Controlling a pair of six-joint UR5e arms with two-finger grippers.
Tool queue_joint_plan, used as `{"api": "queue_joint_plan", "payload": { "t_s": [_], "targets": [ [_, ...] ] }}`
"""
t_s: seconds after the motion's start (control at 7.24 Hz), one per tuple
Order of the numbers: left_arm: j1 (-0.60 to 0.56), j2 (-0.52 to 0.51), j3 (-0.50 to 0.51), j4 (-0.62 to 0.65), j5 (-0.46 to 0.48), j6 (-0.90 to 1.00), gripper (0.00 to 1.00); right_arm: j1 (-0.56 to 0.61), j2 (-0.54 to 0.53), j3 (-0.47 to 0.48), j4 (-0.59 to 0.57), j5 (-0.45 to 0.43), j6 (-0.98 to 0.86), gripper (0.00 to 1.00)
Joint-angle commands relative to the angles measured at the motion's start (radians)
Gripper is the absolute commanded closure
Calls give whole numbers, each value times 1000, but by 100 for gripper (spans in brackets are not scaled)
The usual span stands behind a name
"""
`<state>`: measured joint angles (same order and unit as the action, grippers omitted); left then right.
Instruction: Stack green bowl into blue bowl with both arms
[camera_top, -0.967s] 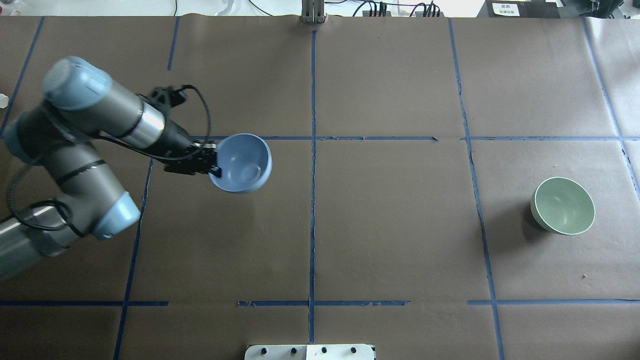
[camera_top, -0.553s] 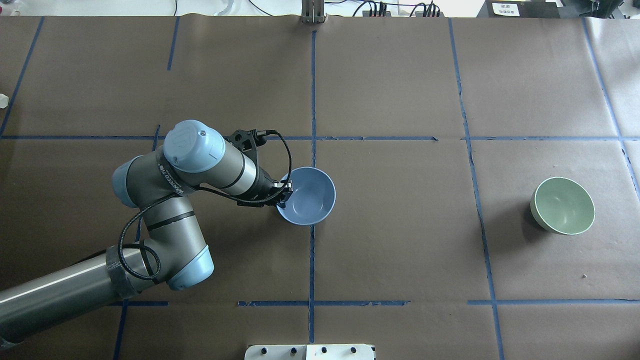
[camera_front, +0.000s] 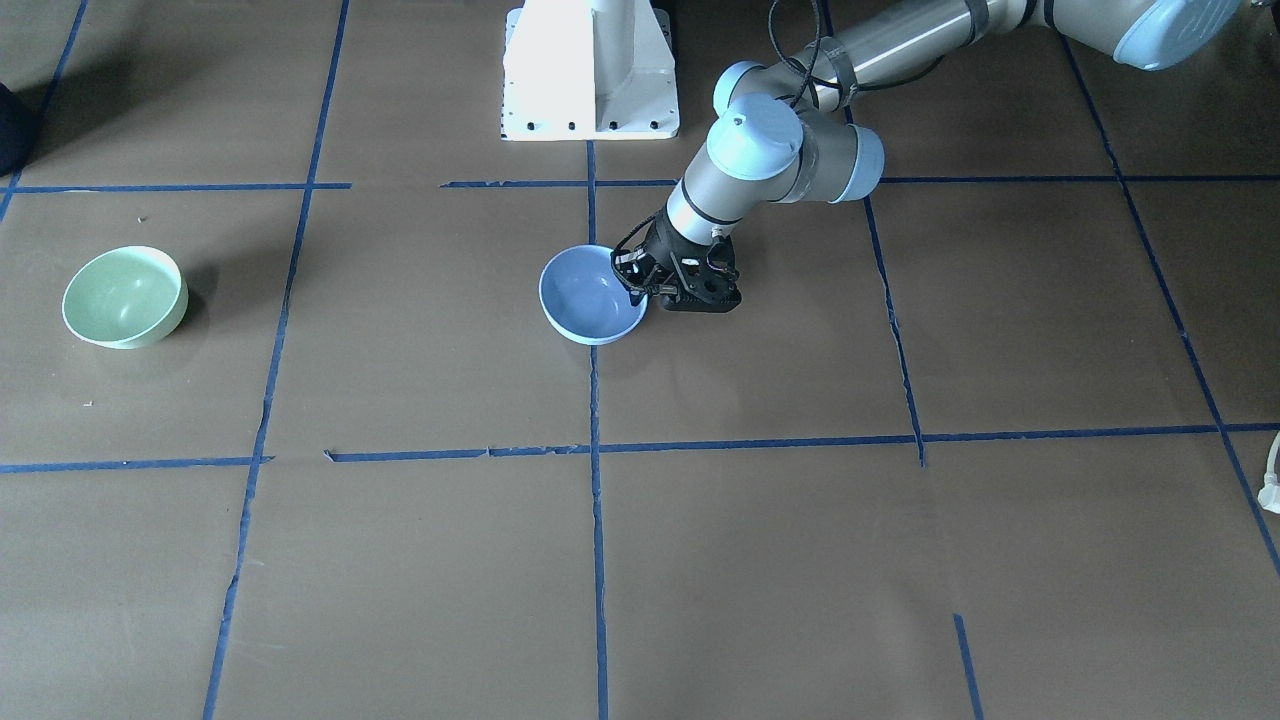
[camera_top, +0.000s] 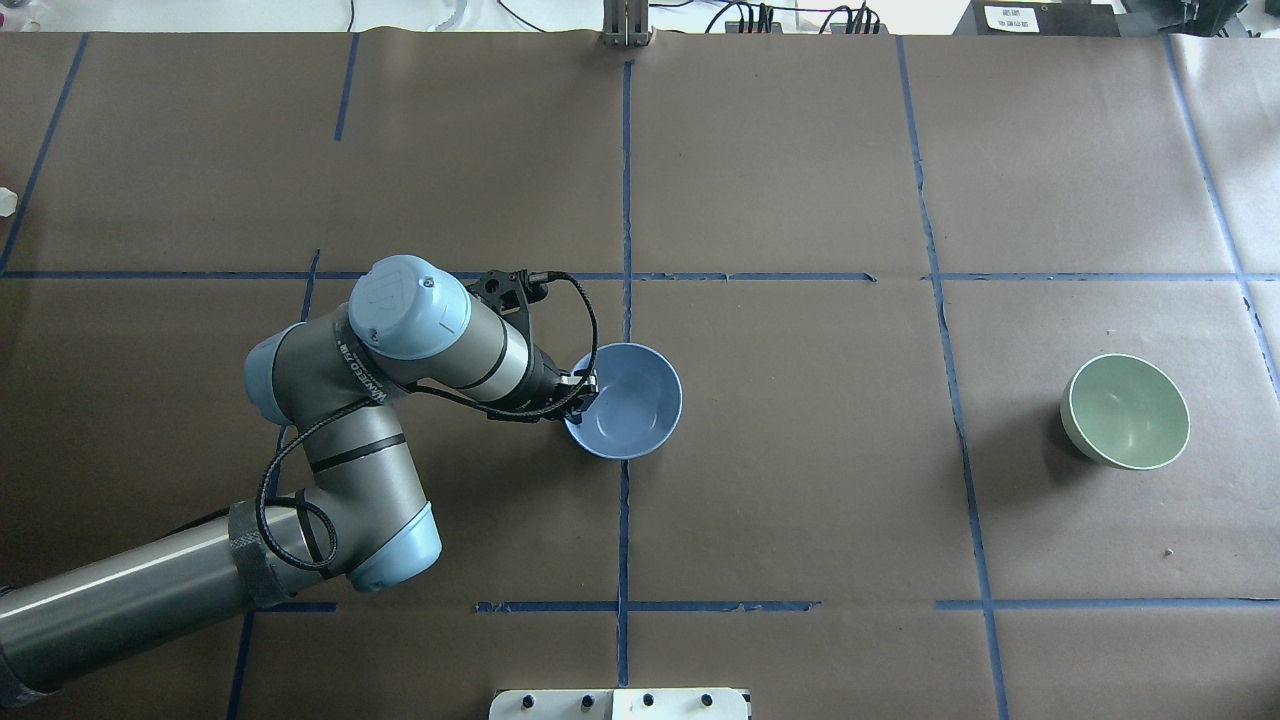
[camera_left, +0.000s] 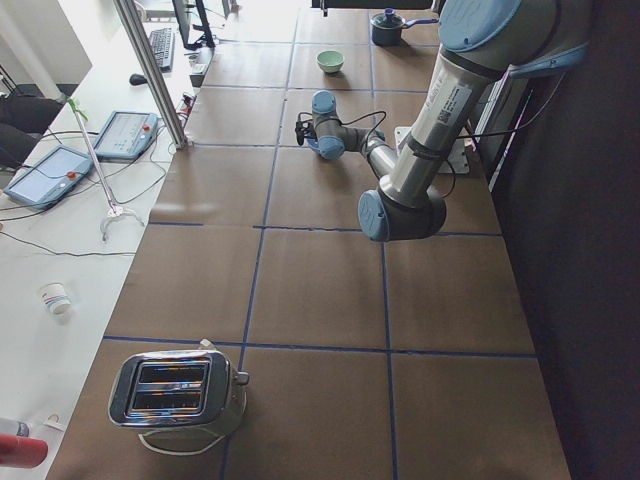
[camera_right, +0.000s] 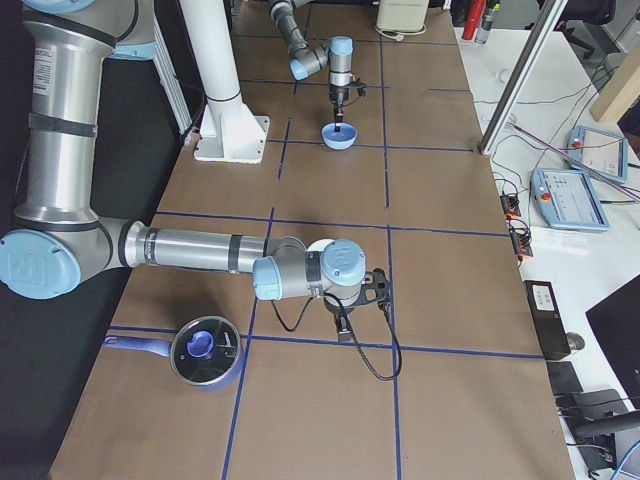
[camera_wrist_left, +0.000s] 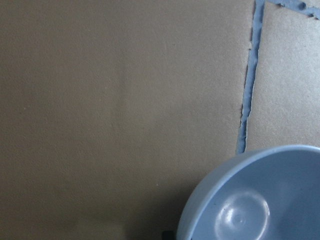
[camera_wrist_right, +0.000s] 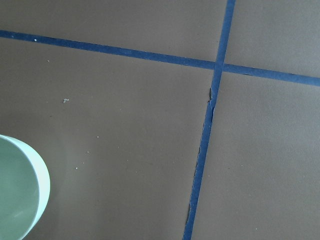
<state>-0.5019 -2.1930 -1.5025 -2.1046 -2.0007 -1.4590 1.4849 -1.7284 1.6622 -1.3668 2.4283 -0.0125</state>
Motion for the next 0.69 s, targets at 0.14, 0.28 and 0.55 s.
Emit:
{"api": "queue_joint_plan", "payload": {
  "t_s": [0.14,0.28,0.55],
  "targets": [
    [-21,12,-51,2,2,-3,21,-3,9,-10,3,0,-1,0],
    [-64,39,-120,5,-6,-3,19,-18,27,-12,6,0,0,0],
    [-114,134,-253,6,-13,-3,18,-80,29,-7,44,3,3,0]
  ]
}}
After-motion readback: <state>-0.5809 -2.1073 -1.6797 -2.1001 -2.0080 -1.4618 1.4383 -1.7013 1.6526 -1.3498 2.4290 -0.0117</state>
